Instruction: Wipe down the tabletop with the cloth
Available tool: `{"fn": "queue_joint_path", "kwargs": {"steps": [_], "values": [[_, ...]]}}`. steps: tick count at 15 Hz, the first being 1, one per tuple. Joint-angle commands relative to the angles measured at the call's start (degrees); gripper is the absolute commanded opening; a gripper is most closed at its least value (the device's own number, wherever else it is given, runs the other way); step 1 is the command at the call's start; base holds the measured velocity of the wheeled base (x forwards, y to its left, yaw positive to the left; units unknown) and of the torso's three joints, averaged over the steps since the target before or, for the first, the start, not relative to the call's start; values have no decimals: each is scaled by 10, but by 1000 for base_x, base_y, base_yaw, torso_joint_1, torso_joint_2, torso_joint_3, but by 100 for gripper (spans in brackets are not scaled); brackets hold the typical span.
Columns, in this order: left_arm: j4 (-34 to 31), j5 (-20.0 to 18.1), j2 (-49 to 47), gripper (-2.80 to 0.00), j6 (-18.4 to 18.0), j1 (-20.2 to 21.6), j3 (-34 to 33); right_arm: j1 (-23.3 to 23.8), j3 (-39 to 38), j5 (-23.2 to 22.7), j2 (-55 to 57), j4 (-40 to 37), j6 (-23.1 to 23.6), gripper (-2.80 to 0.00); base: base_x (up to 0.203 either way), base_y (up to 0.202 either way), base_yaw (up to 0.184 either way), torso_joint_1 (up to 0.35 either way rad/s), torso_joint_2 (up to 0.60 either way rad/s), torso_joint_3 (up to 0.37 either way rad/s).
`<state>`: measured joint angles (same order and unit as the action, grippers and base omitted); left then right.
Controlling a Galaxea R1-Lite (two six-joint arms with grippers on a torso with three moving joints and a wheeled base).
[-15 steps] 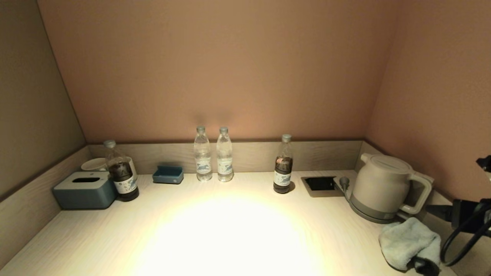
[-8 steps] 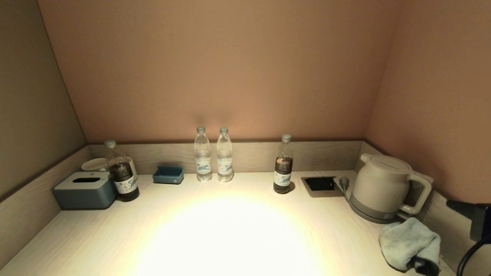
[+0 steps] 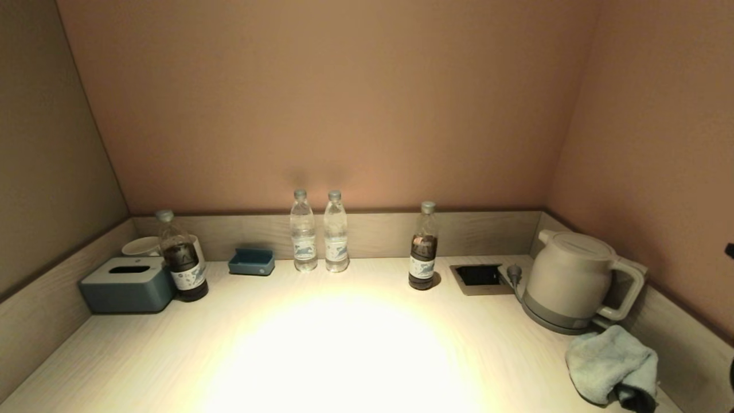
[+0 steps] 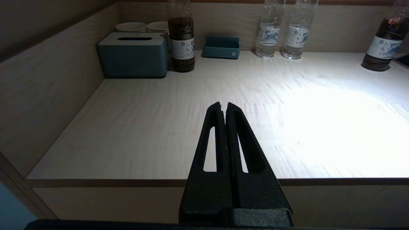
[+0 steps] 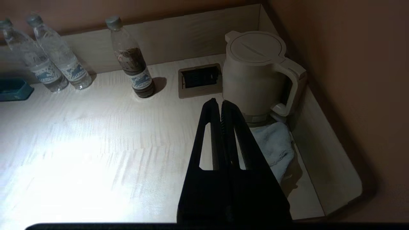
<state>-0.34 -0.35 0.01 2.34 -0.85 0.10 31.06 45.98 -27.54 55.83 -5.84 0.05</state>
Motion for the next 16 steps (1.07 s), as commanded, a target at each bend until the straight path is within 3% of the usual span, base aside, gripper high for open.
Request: {"fn": "queue_joint_path", "kwargs": {"steps": [1,3,9,16], "values": [[0,0,0,-280,0,0,0,9,21,-2,4,-33,-59,-280,0,0,0,0,0,0],[0,0,0,-280,0,0,0,18,36,-3,-2,-52,-92,-280,0,0,0,0,0,0],[0,0,0,-280,0,0,0,20,37,-63,-102,-142,-87,-280,0,0,0,0,0,0],[0,0,0,-280,0,0,0,17,59,-68,-177,-219,-83,-280,0,0,0,0,0,0]]}}
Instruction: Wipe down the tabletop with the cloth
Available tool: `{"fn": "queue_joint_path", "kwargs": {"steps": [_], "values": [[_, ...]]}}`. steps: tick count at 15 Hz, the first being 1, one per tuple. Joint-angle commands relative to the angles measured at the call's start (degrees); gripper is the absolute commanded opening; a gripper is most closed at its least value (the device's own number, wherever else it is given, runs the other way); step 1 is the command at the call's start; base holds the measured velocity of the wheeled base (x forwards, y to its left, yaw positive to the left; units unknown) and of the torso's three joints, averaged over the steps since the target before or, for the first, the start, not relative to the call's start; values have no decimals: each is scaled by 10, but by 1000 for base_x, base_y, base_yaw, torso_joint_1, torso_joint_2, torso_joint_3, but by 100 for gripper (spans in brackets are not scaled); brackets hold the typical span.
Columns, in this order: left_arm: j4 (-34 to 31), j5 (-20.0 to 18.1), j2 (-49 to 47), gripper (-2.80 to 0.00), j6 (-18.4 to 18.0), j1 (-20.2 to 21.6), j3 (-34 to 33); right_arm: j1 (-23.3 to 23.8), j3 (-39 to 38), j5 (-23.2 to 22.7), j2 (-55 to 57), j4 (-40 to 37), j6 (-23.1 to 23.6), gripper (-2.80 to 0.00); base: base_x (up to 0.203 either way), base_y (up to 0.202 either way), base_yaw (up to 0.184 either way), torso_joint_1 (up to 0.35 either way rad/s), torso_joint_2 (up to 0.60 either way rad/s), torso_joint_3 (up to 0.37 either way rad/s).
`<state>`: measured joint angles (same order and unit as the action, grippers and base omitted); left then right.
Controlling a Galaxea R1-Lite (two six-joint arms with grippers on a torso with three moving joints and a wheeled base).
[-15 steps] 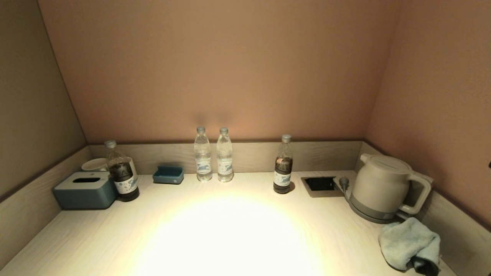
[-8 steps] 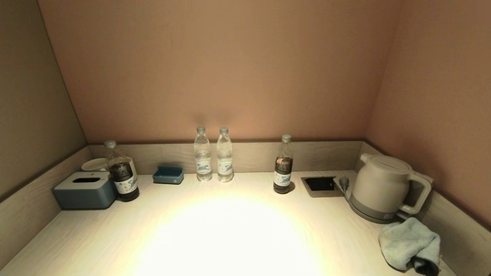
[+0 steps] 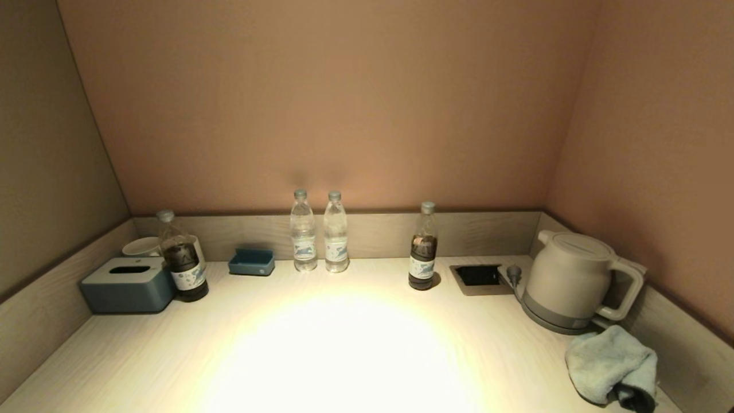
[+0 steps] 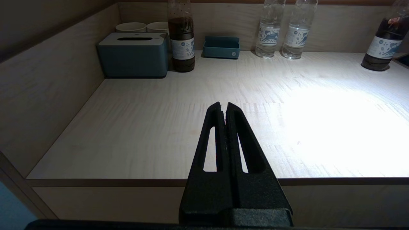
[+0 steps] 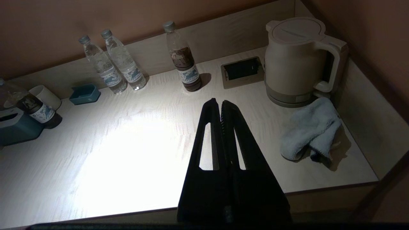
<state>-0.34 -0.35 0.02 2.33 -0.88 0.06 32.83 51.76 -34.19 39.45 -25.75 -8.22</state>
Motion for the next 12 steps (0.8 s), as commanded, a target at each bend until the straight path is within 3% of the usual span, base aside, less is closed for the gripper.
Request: {"fn": "queue_joint_path", "kwargs": {"steps": [1,6,12], "values": [[0,0,0,-280,0,0,0,0,1,-2,-18,-22,0,-280,0,0,0,0,0,0],[0,0,0,-280,1,0,0,-10,-6,-1,-58,-44,3,-280,0,0,0,0,0,0],[0,0,0,-280,0,0,0,-34,-45,4,-98,-54,44,-280,0,0,0,0,0,0]]}}
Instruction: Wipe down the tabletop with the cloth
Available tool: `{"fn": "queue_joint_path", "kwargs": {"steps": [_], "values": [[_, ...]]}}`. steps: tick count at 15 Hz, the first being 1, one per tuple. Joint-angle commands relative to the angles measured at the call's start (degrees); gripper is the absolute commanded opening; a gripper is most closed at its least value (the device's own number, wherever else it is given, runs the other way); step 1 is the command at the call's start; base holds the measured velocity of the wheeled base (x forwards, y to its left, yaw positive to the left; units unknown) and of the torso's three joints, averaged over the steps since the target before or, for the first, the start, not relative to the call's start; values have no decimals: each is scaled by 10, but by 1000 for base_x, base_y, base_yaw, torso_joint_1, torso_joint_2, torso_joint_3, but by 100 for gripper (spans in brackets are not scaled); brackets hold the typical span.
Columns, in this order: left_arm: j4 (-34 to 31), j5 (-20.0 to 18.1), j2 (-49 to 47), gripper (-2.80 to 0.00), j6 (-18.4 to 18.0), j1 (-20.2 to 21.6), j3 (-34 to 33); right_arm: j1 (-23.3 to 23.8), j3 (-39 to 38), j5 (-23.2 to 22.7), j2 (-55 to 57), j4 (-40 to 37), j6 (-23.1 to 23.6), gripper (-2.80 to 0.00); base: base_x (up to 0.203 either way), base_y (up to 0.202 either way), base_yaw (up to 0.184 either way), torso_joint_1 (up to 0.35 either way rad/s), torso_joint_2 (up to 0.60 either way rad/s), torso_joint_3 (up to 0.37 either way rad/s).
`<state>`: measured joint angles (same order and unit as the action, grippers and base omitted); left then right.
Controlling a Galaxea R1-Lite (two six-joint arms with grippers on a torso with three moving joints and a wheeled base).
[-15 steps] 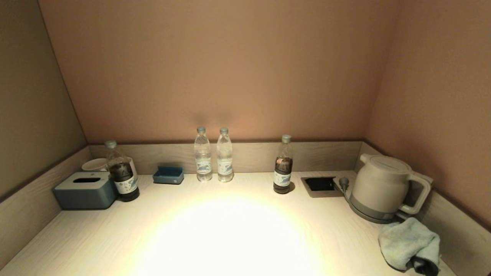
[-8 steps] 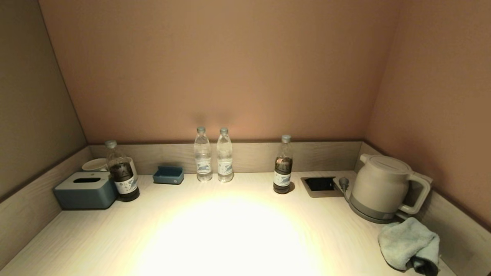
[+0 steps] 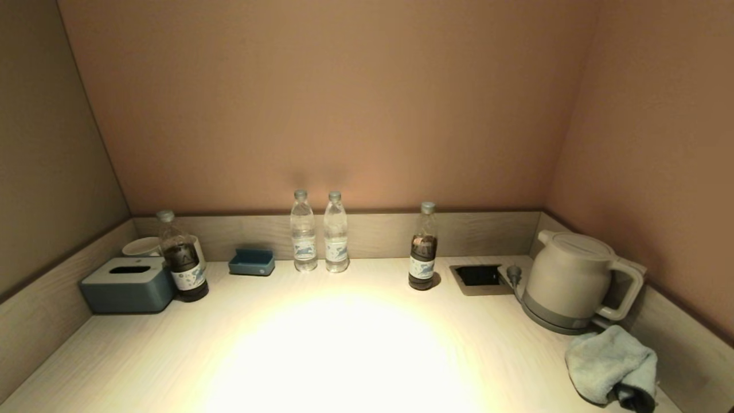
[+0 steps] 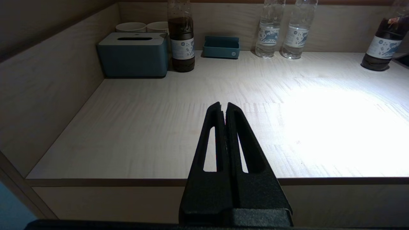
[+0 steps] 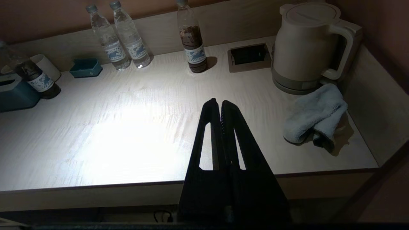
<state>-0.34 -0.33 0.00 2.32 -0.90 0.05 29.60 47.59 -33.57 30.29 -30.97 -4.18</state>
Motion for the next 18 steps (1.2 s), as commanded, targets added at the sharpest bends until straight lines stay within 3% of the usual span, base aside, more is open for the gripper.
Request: {"fn": "queue_joint_path", "kwargs": {"steps": [1,4,7,11,13,18], "values": [[0,0,0,-280,0,0,0,-2,-4,-1,-9,-1,4,-280,0,0,0,0,0,0],[0,0,0,-280,1,0,0,-19,-5,16,-33,-24,4,-280,0,0,0,0,0,0],[0,0,0,-280,0,0,0,-94,-4,80,-65,-57,4,-280,0,0,0,0,0,0],[0,0,0,-280,0,0,0,-265,1,224,-118,-106,-4,-280,0,0,0,0,0,0],[0,0,0,-280,0,0,0,-282,-1,257,-143,-118,-12,-280,0,0,0,0,0,0],[0,0,0,-280,0,0,0,-286,-26,252,-227,-111,-8,-280,0,0,0,0,0,0]]}}
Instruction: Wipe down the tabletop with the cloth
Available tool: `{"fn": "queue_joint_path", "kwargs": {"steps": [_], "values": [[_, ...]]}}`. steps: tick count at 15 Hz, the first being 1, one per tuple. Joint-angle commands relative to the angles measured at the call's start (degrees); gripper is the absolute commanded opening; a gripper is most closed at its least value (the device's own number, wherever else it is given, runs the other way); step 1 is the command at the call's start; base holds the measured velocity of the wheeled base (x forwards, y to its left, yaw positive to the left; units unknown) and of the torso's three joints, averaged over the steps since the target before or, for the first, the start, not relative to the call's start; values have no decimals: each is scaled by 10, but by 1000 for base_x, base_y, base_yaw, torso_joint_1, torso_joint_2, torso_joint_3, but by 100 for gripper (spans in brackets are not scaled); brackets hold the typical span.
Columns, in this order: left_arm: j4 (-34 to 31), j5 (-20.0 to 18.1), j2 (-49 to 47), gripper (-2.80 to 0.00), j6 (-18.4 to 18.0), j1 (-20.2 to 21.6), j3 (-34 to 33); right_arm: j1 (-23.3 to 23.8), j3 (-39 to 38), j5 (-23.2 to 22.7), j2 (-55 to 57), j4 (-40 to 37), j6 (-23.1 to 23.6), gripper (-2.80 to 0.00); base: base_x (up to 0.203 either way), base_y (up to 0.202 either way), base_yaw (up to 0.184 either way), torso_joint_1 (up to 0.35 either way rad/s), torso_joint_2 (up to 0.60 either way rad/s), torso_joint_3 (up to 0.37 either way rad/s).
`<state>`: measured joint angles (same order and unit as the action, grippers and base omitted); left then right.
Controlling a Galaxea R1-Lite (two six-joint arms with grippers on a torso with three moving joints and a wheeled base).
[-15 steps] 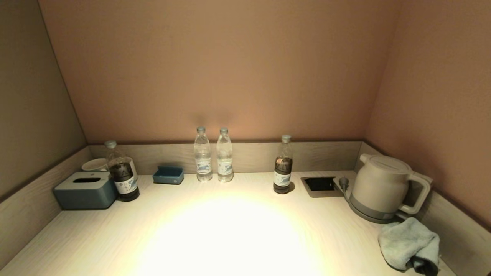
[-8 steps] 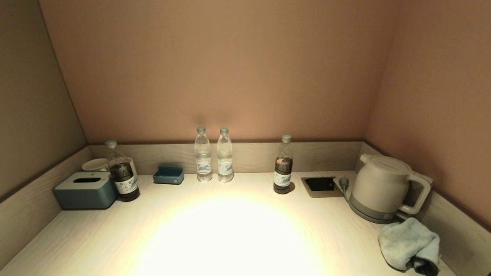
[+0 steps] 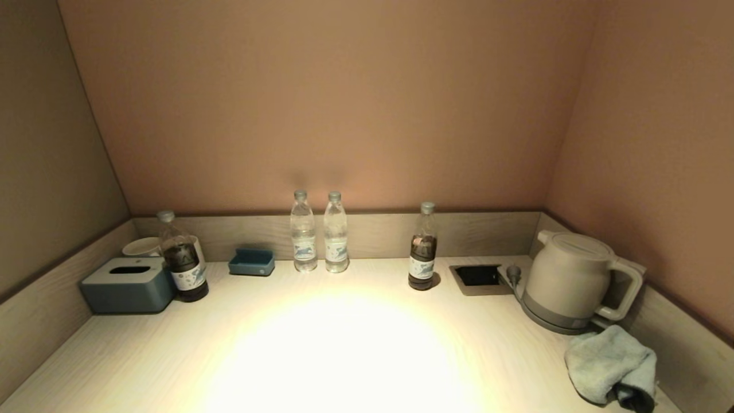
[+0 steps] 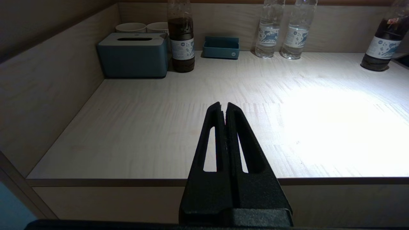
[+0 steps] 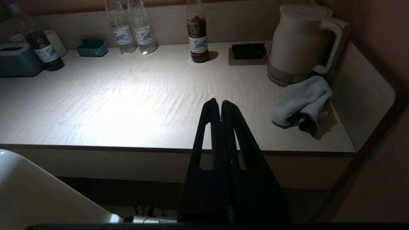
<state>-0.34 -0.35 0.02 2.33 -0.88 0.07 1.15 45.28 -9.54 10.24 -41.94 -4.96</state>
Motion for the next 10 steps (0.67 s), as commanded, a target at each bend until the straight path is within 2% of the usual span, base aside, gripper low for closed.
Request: {"fn": "queue_joint_path", "kwargs": {"steps": [1,6,10], "values": [[0,0,0,-280,0,0,0,-2,-12,10,-46,3,3,-280,0,0,0,0,0,0],[0,0,0,-280,0,0,0,-2,-90,13,-102,110,25,-280,0,0,0,0,0,0],[0,0,0,-280,0,0,-1,-2,-91,14,-102,118,28,-280,0,0,0,0,0,0]]}}
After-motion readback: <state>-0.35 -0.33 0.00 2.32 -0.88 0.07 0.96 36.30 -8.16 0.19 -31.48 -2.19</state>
